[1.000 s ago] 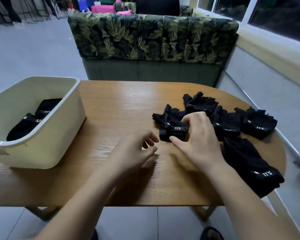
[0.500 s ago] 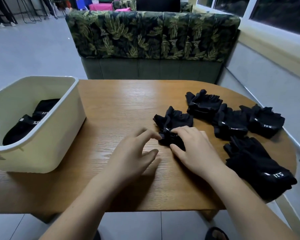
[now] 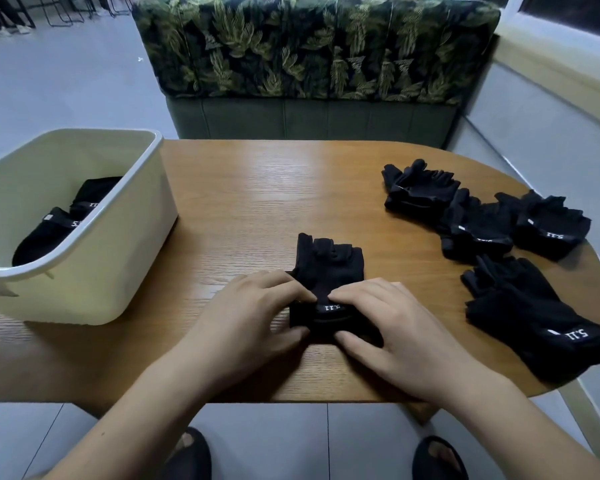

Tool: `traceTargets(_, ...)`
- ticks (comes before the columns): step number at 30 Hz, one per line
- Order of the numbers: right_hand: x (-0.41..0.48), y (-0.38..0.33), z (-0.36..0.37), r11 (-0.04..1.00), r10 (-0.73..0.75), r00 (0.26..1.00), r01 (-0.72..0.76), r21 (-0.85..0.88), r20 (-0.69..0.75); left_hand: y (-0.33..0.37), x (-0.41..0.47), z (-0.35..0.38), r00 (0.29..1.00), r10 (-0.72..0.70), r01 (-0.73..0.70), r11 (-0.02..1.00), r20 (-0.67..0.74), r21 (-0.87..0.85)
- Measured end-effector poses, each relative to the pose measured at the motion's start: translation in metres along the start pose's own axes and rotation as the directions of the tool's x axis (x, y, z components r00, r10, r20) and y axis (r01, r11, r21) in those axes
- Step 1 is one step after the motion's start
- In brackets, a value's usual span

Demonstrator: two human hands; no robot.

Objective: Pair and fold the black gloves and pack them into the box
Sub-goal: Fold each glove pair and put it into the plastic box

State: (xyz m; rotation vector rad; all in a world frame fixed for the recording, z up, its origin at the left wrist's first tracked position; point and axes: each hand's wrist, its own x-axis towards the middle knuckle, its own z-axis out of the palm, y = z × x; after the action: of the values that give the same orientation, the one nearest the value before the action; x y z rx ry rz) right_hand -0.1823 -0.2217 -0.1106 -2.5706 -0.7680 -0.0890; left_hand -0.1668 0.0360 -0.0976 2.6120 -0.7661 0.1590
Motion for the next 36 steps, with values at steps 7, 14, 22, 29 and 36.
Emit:
traceTargets(7,-0.005,0.001,0.001,1.000,0.013,1.000,-0.012,-0.022,0.025,-0.001,-0.006,0.006,0.998,-0.015,0.019,0.997,-0.054,0.075)
traceTargets(14,-0.003,-0.005,0.001,0.999,0.000,1.000,0.000,0.033,-0.011,0.006,-0.003,0.009,0.986,0.047,-0.020,0.986,-0.160,0.166)
traceTargets(22,0.004,-0.002,0.006,0.954,0.119,0.980,-0.069,0.290,-0.158,0.011,-0.006,-0.001,0.985,-0.102,0.070,0.974,-0.138,-0.217)
traceTargets(29,0.012,-0.011,0.004,0.757,0.350,0.925,-0.189,0.625,-0.144,0.009,-0.007,-0.009,0.955,-0.292,0.280,0.824,0.054,-0.492)
traceTargets(36,0.023,-0.009,0.007,0.747,0.476,0.868,-0.317,0.585,-0.139,0.009,0.001,-0.003,0.871,-0.487,0.438,0.706,0.067,-0.557)
